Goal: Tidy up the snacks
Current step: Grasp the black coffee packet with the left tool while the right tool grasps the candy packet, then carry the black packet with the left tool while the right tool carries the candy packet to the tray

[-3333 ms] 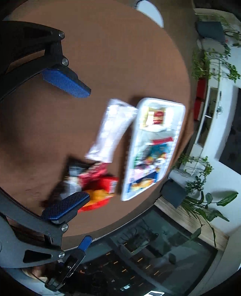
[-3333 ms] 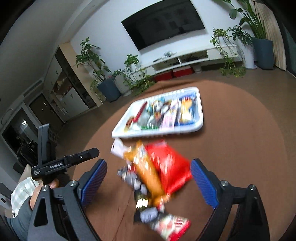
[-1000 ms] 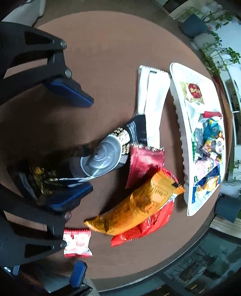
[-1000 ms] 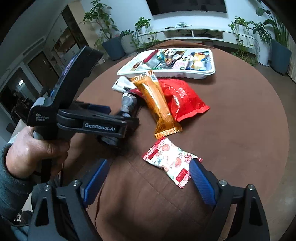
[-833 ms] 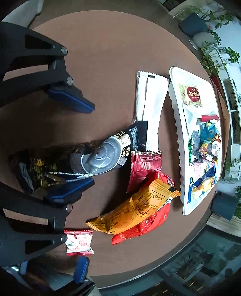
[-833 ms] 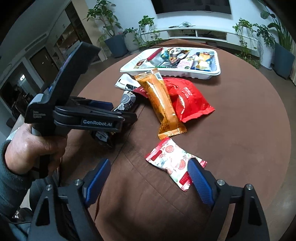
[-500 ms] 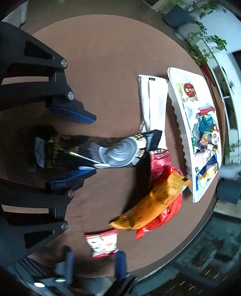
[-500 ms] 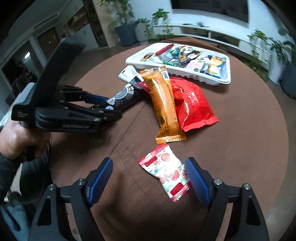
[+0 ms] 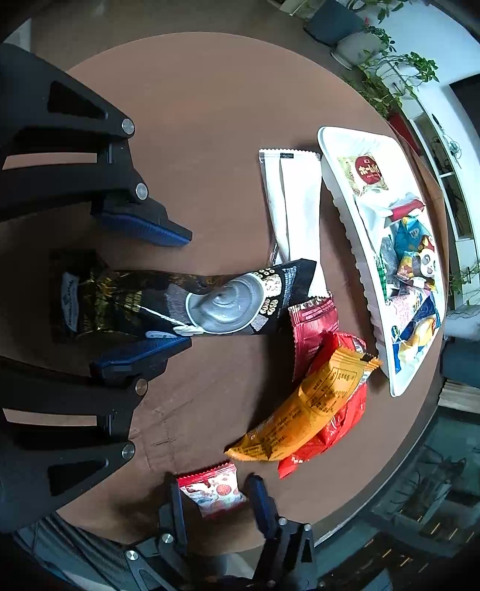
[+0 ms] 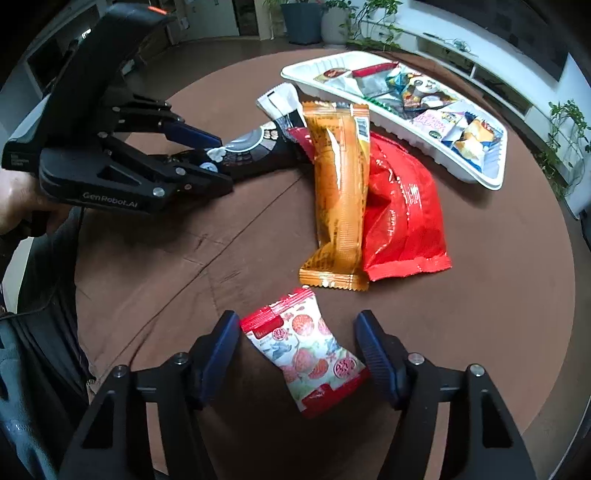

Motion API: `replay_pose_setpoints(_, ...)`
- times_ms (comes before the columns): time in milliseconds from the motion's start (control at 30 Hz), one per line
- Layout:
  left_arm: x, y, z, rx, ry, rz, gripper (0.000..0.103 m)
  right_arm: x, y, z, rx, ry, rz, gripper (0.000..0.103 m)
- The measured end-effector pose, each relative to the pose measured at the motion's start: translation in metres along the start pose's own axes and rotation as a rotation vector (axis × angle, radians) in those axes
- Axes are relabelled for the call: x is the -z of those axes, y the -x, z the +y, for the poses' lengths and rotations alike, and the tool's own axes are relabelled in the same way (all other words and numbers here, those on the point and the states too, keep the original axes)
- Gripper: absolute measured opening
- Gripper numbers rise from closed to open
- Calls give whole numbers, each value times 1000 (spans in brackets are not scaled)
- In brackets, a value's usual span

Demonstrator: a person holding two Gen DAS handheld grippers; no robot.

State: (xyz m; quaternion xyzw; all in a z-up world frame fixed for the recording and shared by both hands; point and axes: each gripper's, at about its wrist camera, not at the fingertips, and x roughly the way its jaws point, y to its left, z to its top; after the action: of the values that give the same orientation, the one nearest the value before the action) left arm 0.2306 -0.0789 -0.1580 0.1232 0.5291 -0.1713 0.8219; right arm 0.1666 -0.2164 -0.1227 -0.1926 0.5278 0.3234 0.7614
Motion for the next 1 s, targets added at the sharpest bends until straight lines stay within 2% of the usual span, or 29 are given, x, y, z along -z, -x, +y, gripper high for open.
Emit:
replay_pose_setpoints(100, -1, -2, 7, 14, 24, -4, 49, -2, -1, 3, 4, 46, 17, 65)
replay_pose_setpoints(500, -3, -2, 5, 19, -14, 19, 49, -2, -3, 7, 12, 84, 83, 63)
replay_pose_setpoints(533, -3, -2, 6, 21, -8, 22, 51, -3, -4, 7, 12, 81, 87, 63)
replay_pose_setpoints(600, -4, -5, 8, 3, 7, 38, 73, -4, -4, 7, 13, 81, 97, 63)
replay_pose_setpoints(767, -2, -8, 15, 17, 20, 42, 77, -11, -10, 8, 17, 73, 107, 63)
replay_pose_setpoints(833, -2, -7, 14, 21, 11, 41, 75, -12, -10, 8, 18, 69, 104, 63)
replay_pose_setpoints(967, -5, -4, 12, 32, 3, 36, 48, -11, -10, 7, 24, 70, 97, 63)
replay_pose_setpoints(1000, -6, -4, 13, 32, 5, 36, 46, -11, -10, 7, 24, 71, 97, 62)
